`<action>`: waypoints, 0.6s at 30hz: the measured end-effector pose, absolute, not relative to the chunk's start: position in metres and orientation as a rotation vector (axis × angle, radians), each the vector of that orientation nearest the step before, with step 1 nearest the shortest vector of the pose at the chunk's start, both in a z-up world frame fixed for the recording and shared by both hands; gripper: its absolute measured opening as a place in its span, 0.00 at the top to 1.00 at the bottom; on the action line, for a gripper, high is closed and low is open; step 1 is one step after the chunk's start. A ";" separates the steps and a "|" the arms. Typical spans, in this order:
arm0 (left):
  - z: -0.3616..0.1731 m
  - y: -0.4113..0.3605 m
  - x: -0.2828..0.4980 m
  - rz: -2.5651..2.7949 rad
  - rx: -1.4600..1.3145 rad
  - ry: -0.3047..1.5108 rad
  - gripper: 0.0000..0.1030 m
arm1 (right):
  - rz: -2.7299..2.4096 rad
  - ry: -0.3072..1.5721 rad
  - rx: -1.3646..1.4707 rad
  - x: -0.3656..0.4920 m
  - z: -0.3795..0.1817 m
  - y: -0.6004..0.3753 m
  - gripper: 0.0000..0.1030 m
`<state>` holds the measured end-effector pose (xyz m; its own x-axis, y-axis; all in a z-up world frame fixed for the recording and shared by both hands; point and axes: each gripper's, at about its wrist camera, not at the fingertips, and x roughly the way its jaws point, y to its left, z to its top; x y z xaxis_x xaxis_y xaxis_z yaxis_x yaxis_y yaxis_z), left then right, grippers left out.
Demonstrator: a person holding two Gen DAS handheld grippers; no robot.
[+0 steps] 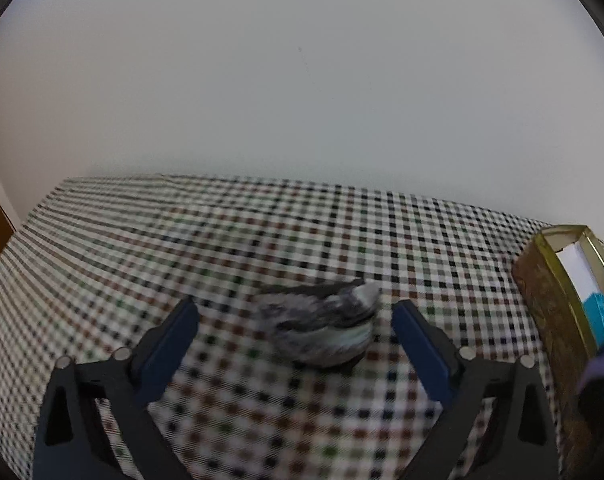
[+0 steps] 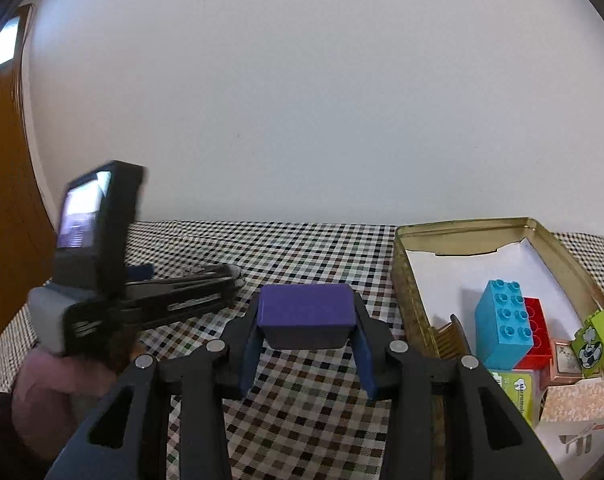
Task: Organize rigid objects
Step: 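Grasp the purple block with the right gripper while the left grasps the grey sequined object, then lift the purple block with the right gripper while the left lifts the grey object toward the tin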
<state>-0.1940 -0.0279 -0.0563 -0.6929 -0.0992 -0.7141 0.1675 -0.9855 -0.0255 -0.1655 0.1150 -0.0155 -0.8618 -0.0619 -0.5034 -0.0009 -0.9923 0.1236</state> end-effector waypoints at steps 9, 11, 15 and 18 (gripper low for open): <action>-0.073 -0.025 -0.215 -2.658 1.298 0.163 0.30 | -2.974 -0.219 0.826 -0.177 -0.021 0.105 0.59; -0.073 -0.026 -0.211 -2.672 1.304 0.169 0.30 | -2.978 -0.215 0.820 -0.177 -0.021 0.105 0.59; -0.062 -0.029 -0.175 -2.692 1.262 0.227 0.30 | -2.986 -0.231 0.806 -0.177 -0.021 0.108 0.59; -0.050 -0.028 -0.149 -2.707 1.146 0.206 0.30 | -2.992 -0.241 0.797 -0.177 -0.022 0.110 0.59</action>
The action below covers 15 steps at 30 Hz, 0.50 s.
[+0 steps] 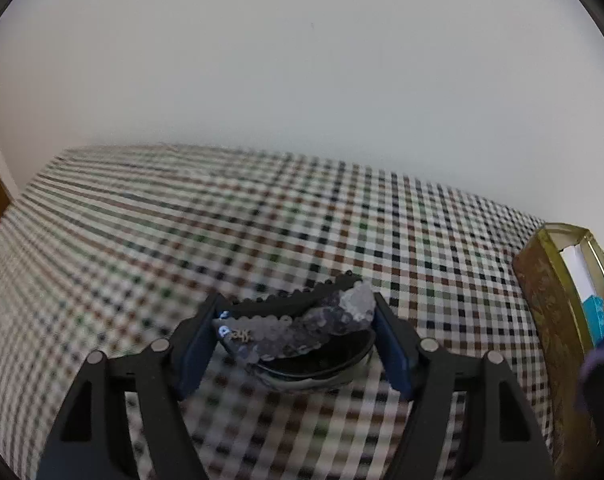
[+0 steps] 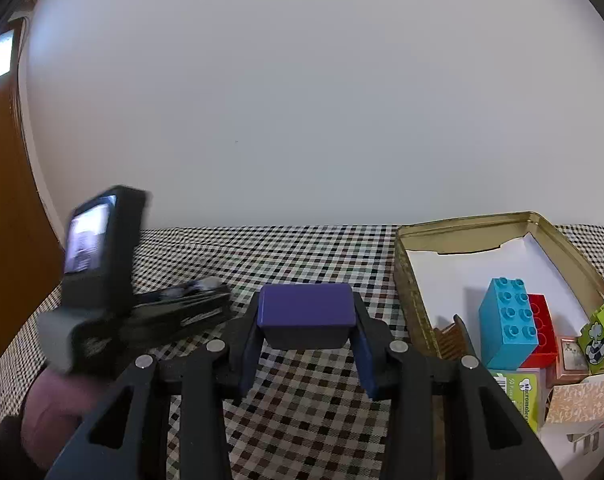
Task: Organize rigid objects
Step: 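Lift the purple block with the right gripper while the left lifts the grey object toward the tin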
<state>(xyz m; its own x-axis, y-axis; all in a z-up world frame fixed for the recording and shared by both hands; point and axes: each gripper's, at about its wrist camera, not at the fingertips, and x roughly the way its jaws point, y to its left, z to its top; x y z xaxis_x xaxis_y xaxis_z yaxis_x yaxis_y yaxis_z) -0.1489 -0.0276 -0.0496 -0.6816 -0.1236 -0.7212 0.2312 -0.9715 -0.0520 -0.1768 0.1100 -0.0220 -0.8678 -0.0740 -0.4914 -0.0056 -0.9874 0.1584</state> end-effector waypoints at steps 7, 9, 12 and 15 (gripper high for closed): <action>-0.033 -0.025 -0.097 -2.726 0.940 0.122 0.30 | -3.017 -0.215 0.718 -0.170 -0.020 0.107 0.59; -0.031 -0.023 -0.083 -2.743 0.907 0.124 0.30 | -3.029 -0.199 0.709 -0.168 -0.021 0.104 0.59; -0.026 -0.024 -0.077 -2.752 0.872 0.135 0.30 | -3.043 -0.182 0.712 -0.165 -0.023 0.099 0.59; -0.026 -0.025 -0.074 -2.755 0.860 0.150 0.30 | -3.054 -0.143 0.722 -0.162 -0.026 0.096 0.59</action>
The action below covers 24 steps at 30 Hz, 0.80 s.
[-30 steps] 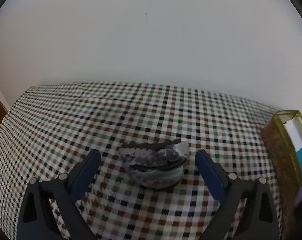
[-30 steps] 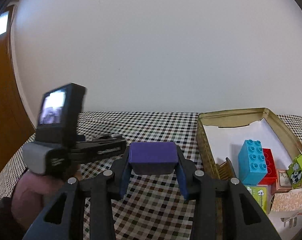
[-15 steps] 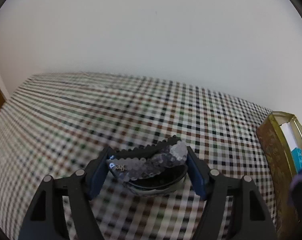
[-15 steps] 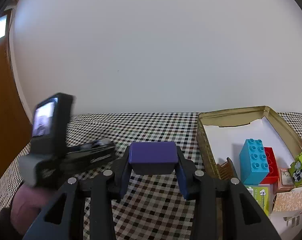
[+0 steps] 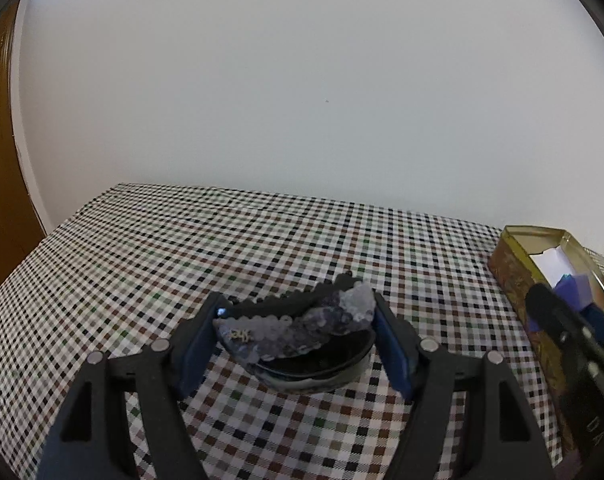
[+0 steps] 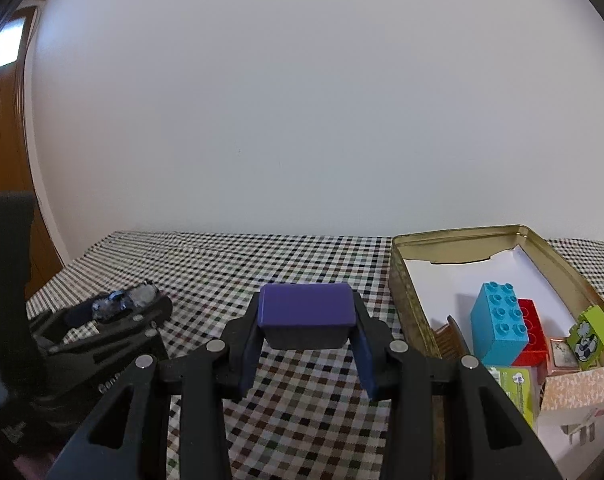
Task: Organize rigid objects
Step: 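Lift the purple block with the right gripper while the left lifts the grey object toward the tin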
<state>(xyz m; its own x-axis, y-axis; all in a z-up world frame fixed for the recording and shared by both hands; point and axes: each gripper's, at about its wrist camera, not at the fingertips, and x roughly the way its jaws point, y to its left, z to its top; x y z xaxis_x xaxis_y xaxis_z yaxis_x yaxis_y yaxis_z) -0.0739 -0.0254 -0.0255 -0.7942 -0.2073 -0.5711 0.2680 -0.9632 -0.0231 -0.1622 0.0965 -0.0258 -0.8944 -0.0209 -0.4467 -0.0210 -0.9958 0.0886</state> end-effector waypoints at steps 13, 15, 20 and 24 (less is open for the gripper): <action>-0.022 -0.001 -0.053 -2.781 0.768 0.031 0.30 | 3.038 0.099 -0.675 -0.130 -0.021 0.092 0.59; -0.021 0.001 -0.048 -2.784 0.756 0.021 0.30 | 3.038 0.093 -0.673 -0.126 -0.021 0.091 0.59; -0.018 0.005 -0.038 -2.794 0.732 0.014 0.30 | 3.043 0.070 -0.667 -0.115 -0.019 0.087 0.59; -0.015 0.005 -0.033 -2.791 0.724 0.023 0.30 | 3.049 0.048 -0.658 -0.107 -0.018 0.083 0.59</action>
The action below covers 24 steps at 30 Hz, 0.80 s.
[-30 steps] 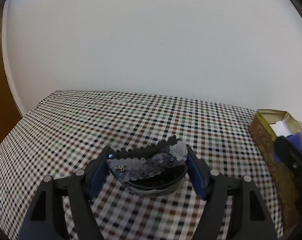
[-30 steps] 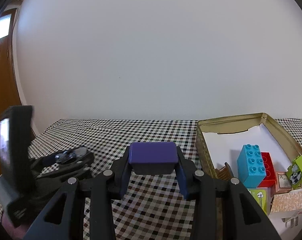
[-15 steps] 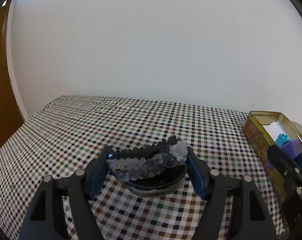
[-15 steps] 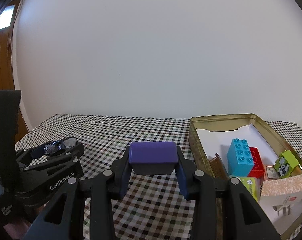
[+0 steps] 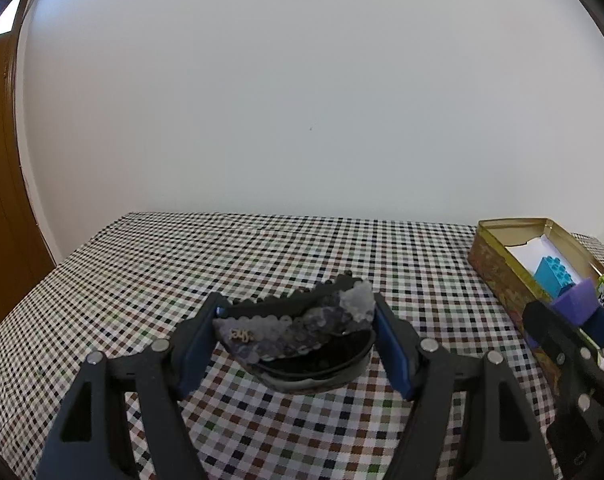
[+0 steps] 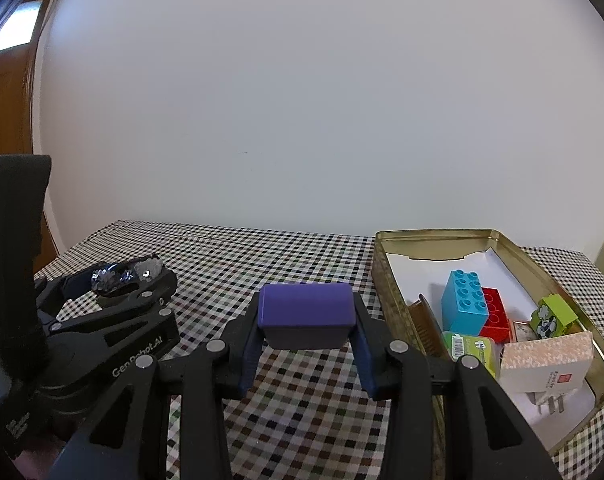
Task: Organize rigid objects
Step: 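Lift the purple block with the right gripper while the left lifts the grey object toward the tin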
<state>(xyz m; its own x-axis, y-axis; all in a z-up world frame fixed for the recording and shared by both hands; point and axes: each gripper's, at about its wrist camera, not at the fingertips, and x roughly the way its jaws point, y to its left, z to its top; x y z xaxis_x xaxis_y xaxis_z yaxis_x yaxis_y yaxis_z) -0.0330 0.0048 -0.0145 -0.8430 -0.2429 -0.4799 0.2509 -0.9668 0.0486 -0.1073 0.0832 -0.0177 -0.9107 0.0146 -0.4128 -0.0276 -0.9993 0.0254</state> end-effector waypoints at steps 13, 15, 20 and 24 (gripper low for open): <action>-0.014 0.007 -0.029 -2.770 0.755 0.073 0.30 | 3.055 0.033 -0.644 -0.101 -0.017 0.087 0.59; -0.014 0.009 -0.030 -2.770 0.753 0.069 0.30 | 3.054 0.030 -0.640 -0.100 -0.018 0.089 0.59; -0.013 0.017 -0.028 -2.775 0.739 0.026 0.30 | 3.053 0.022 -0.632 -0.098 -0.019 0.093 0.59; -0.015 0.024 -0.026 -2.789 0.758 0.030 0.30 | 3.050 0.008 -0.618 -0.096 -0.019 0.095 0.59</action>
